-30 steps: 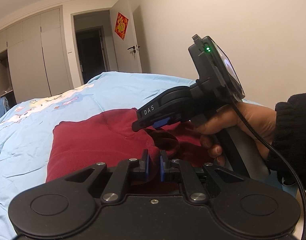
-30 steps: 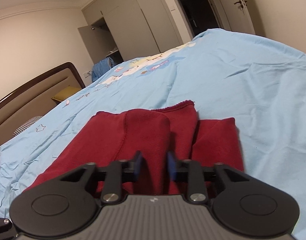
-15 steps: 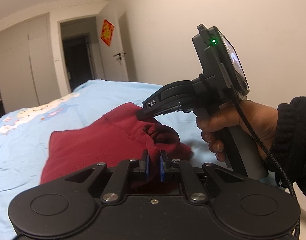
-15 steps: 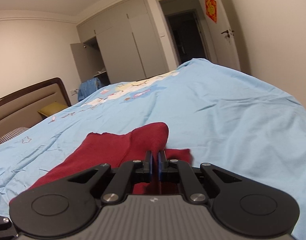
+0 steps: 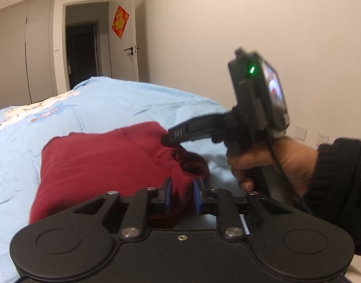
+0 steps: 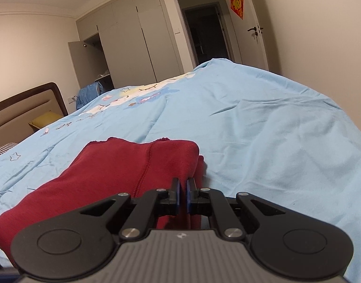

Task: Fold small clothes
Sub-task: 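Release the sweater with both tools and pull them back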

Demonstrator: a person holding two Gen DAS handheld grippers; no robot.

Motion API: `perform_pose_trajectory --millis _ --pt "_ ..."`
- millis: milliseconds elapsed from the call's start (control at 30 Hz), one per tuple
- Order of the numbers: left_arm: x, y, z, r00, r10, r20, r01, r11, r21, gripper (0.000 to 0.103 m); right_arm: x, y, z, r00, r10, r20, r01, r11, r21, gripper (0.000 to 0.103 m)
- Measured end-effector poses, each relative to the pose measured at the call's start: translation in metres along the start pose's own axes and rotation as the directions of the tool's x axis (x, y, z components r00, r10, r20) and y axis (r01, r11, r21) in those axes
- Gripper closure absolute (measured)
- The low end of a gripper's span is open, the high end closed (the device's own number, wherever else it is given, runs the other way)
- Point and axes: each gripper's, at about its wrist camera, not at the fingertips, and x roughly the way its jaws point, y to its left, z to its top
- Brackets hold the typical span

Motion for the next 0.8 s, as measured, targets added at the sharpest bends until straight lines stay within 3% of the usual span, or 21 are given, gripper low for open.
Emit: perform_pose_trajectory --millis 67,133,233,300,367,467,567,600,800 --pt "-0.008 -0.001 0.004 1.000 0.004 0.028 -0.004 1.000 0.001 0.048 -0.001 0.003 0.000 1.000 -0.006 -0.001 0.006 1.000 -0.015 0.096" --pt "-0.023 0.000 0.006 0.998 0.024 0.057 -0.024 1.000 -0.013 0.036 -0.001 0.004 0.000 1.000 -0.016 0.000 0.016 1.000 -0.025 0.095" --pt "-0.038 0.016 0.012 0.993 0.085 0.077 -0.080 0.994 -0.074 0.032 -0.008 0.008 -0.002 0.999 -0.040 0.015 0.040 0.999 -0.034 0.086" --pt "-0.043 0.035 0.017 0.983 0.168 0.075 -0.155 0.976 -0.150 0.026 -0.015 0.010 -0.003 0.998 -0.052 0.033 0.053 0.998 -0.037 0.061" --pt "-0.046 0.056 0.018 0.967 0.245 0.063 -0.224 0.945 -0.238 0.023 -0.025 0.014 -0.006 0.997 -0.052 0.057 0.054 0.998 -0.034 0.047" --pt "-0.044 0.085 0.015 0.947 0.321 0.006 -0.299 0.889 -0.345 0.022 -0.039 0.022 -0.011 0.995 -0.059 0.080 0.063 0.997 -0.048 0.037" --pt "-0.039 0.107 0.010 0.938 0.345 -0.039 -0.328 0.844 -0.423 0.022 -0.052 0.035 -0.018 0.993 -0.056 0.102 0.062 0.997 -0.055 0.021" --pt "-0.037 0.110 0.008 0.938 0.344 -0.048 -0.330 0.839 -0.432 0.022 -0.056 0.042 -0.021 0.992 -0.062 0.113 0.070 0.996 -0.064 0.015" --pt "-0.030 0.115 -0.013 0.933 0.348 -0.093 -0.355 0.843 -0.403 0.022 -0.061 0.073 -0.048 0.979 -0.106 0.174 0.137 0.974 -0.179 0.006"
